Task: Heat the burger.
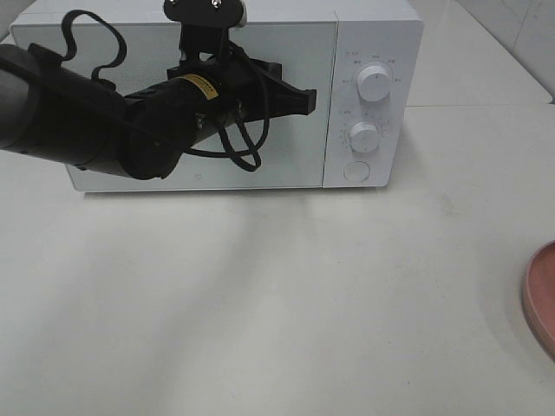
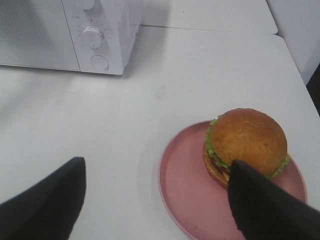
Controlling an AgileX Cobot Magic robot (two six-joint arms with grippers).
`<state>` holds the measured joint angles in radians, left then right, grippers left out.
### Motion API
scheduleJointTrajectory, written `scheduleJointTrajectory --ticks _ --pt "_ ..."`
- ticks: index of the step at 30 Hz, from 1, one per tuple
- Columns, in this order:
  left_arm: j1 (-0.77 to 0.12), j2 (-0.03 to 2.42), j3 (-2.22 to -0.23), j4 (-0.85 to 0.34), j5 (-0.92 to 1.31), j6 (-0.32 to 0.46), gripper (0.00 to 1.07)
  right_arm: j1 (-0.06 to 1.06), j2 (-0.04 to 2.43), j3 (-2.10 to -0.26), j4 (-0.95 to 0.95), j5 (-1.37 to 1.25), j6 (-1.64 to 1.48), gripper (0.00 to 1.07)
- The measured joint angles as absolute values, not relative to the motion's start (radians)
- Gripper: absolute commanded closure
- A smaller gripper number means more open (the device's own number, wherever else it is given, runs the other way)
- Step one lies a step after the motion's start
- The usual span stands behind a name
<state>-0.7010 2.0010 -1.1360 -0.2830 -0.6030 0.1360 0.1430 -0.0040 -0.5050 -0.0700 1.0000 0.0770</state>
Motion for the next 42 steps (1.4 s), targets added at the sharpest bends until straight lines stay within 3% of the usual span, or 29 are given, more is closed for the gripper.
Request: scheduleJointTrajectory --ticks 12,20,21,22,23,24,25,26,27,33,35,42 --pt "-0.727 1.968 -1.102 -0.308 -0.518 0.136 1.07 0.143 -0.004 -0.505 -0.07 1.0 0.077 0.31" --pt "-0.795 1.849 -0.983 -0.307 -0.318 0.136 1.03 0.143 -0.004 -0.505 -0.07 1.0 0.077 0.31" --pt "-0.795 1.838 -0.981 -0.307 -0.268 0.136 0.89 0.143 -0.004 -0.505 -0.07 1.0 0.077 0.31" --pt "-0.795 1.821 -0.978 -0.307 -0.173 0.136 0.64 0.143 -0.004 -0.505 -0.07 1.0 0.077 0.31" --pt "-0.795 1.821 -0.978 -0.307 -0.173 0.136 0.64 0.143 -0.004 -0.505 -0.07 1.0 0.077 0.31" --pt "-0.795 1.812 -0.978 -0.308 -0.117 0.136 0.48 0.143 -0.004 -0.505 -0.07 1.0 0.077 0.31" --pt "-0.795 1.812 -0.978 -0.308 -0.117 0.136 0.48 0.143 -0.004 -0.505 -0.07 1.0 0.077 0.31" --pt "-0.795 1.795 -0.978 -0.308 -0.018 0.136 0.2 0.143 -0.004 -0.505 -0.07 1.0 0.077 0.31" --pt "-0.795 1.772 -0.978 -0.308 0.086 0.136 0.04 0.143 -0.004 -0.505 -0.07 1.0 0.077 0.31" --pt "-0.795 1.727 -0.978 -0.307 0.248 0.136 0.06 0.143 -0.004 -0.505 -0.07 1.0 0.077 0.31" --pt "-0.795 1.665 -0.978 -0.272 0.419 0.136 0.06 0.143 -0.004 -0.505 -0.07 1.0 0.077 0.31" --pt "-0.783 1.575 -0.978 -0.188 0.657 0.118 0.06 0.143 -0.004 -0.505 -0.07 1.0 0.077 0.31"
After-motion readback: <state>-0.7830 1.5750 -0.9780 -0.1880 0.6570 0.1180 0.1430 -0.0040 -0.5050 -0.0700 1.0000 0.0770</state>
